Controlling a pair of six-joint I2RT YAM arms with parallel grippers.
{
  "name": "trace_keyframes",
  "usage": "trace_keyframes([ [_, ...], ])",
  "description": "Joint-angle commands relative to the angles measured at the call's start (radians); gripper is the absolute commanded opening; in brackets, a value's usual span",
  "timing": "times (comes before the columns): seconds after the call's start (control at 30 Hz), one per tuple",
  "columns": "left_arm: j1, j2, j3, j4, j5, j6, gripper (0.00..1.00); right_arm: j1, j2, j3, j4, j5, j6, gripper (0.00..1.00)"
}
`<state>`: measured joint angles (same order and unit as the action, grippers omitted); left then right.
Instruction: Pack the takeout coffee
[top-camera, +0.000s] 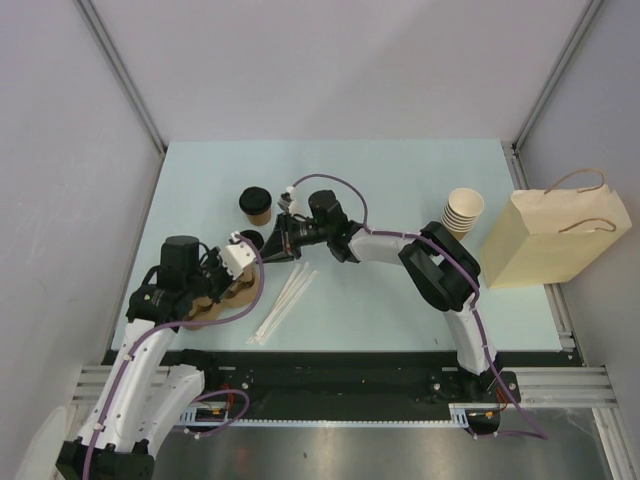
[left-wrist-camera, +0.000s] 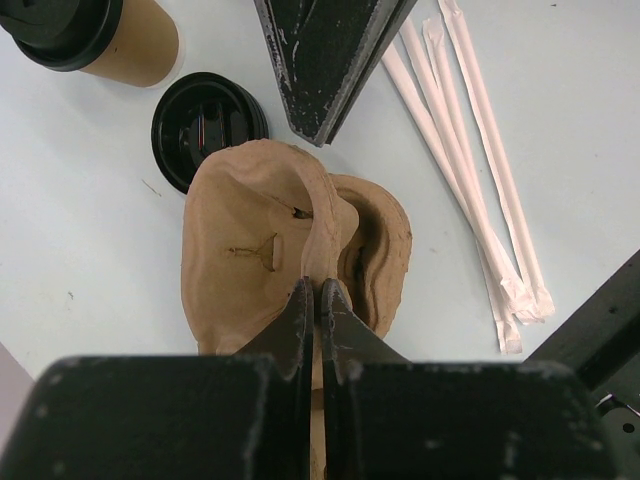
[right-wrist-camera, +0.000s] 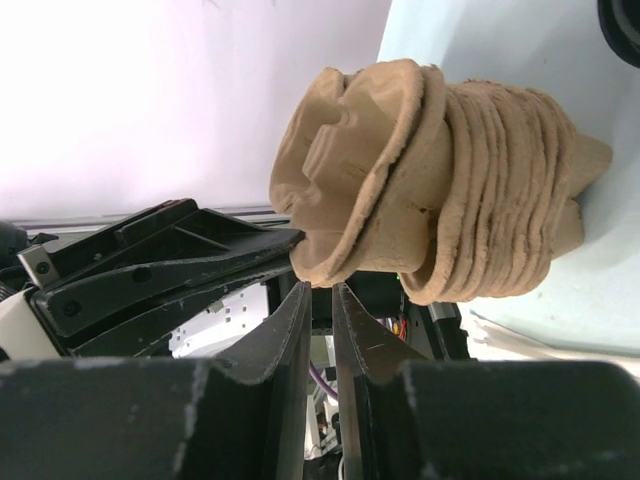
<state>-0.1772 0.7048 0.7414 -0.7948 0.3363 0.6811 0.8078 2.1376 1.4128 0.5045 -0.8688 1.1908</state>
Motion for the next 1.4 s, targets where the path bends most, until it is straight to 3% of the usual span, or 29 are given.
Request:
trace_keyframes([
  [0.0,-0.005,-0.002,0.024,0.037,0.040,0.008,0.00,-0.002,0.008,-0.009,0.002,0.013,-0.022,0.19],
  [0.8,-0.007,-0.024,0.009,0.032,0.059,0.011,0.00,0.024,0.047,-0.002,0.072,0.021,0.032,0.19],
  [1.37,-0.008,-0.010,-0.019,0.000,0.075,0.112,0.00,0.051,0.048,0.023,0.062,0.021,0.007,0.20],
])
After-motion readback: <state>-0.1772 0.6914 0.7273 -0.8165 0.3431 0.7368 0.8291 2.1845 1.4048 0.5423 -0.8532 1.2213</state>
